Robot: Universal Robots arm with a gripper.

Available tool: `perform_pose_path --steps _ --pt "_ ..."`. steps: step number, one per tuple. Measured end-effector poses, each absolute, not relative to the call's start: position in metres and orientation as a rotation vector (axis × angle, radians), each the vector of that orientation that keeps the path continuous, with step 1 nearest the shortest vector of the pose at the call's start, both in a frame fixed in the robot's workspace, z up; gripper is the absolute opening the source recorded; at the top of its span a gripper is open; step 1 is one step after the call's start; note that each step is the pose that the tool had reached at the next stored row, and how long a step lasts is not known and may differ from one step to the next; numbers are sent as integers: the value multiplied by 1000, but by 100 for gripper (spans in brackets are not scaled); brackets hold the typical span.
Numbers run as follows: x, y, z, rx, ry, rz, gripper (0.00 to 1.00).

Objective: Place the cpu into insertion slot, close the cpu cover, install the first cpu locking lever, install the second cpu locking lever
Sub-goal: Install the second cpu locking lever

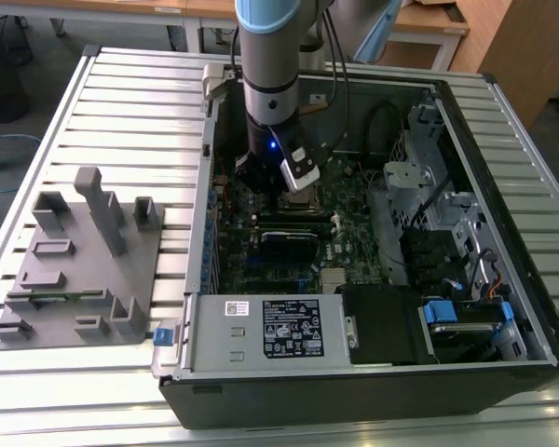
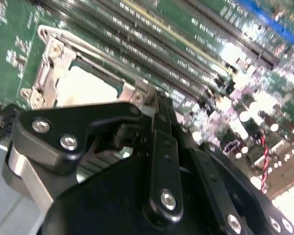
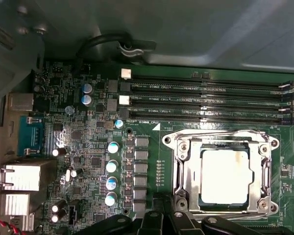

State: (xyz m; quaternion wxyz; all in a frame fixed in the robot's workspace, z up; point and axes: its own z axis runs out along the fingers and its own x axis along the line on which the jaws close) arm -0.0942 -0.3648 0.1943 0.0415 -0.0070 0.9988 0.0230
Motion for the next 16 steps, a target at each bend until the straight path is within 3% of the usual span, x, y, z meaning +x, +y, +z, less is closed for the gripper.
perform_pose_path --steps 16 --pt "-94 -365 208 -21 3057 86 11"
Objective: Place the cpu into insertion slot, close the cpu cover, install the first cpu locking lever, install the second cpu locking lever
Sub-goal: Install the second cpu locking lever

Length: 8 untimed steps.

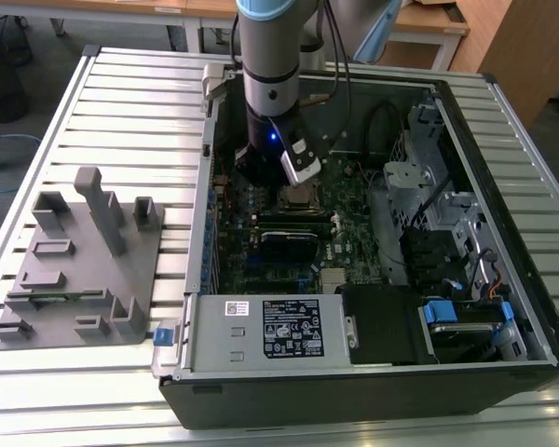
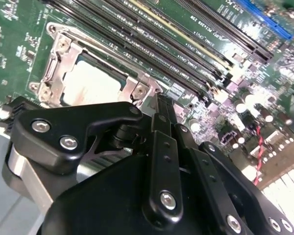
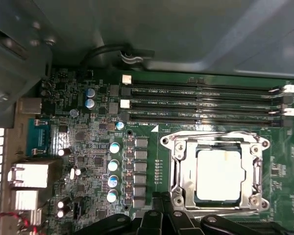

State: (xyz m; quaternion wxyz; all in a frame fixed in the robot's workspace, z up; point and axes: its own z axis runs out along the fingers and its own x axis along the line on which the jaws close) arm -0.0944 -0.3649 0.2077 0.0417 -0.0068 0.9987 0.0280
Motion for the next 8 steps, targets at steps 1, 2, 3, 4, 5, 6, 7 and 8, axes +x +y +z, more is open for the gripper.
perform_pose_path --steps 1,2,3,4,5,6,7,8 --pt "-94 -365 210 -21 3057 85 11" --pt "-94 -365 212 -21 3057 85 11" --pt "-94 -365 214 -21 3057 86 11" --pt "-94 -365 216 -21 3056 85 11" --pt "-94 -365 217 -21 3056 85 11" --pt "-94 -365 218 -21 3056 85 11" --pt "-94 -365 217 -21 3055 86 11" --pt "-94 -365 217 -21 3055 86 11"
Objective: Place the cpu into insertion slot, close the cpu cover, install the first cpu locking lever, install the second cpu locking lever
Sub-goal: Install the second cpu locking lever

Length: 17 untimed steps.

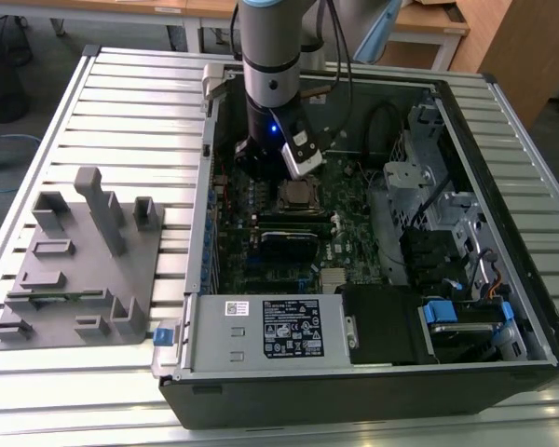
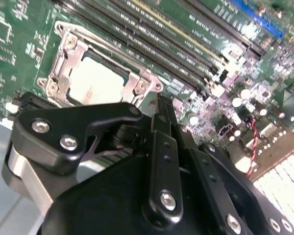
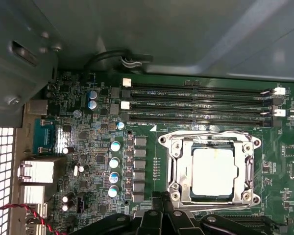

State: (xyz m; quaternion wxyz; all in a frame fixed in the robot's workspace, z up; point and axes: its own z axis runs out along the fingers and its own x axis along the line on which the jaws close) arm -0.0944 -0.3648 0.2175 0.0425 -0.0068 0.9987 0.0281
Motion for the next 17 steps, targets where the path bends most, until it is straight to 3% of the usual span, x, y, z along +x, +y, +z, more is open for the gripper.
perform_pose_path --steps 17 --pt "-61 -365 216 -21 3055 86 11"
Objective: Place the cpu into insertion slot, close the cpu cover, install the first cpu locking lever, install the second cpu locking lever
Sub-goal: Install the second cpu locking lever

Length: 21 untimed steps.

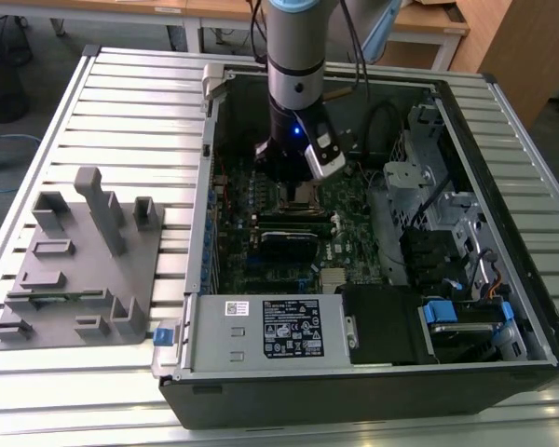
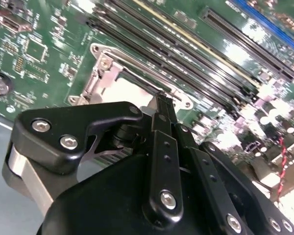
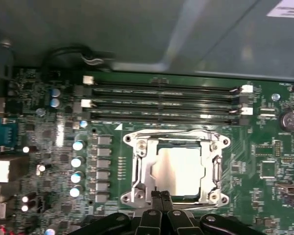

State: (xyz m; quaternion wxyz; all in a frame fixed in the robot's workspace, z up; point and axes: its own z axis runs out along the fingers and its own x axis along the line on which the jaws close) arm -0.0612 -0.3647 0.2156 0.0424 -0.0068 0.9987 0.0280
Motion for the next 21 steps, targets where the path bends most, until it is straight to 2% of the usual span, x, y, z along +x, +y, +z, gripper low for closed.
perform_pose_path --steps 21 --pt "-43 -348 214 -21 3055 86 11"
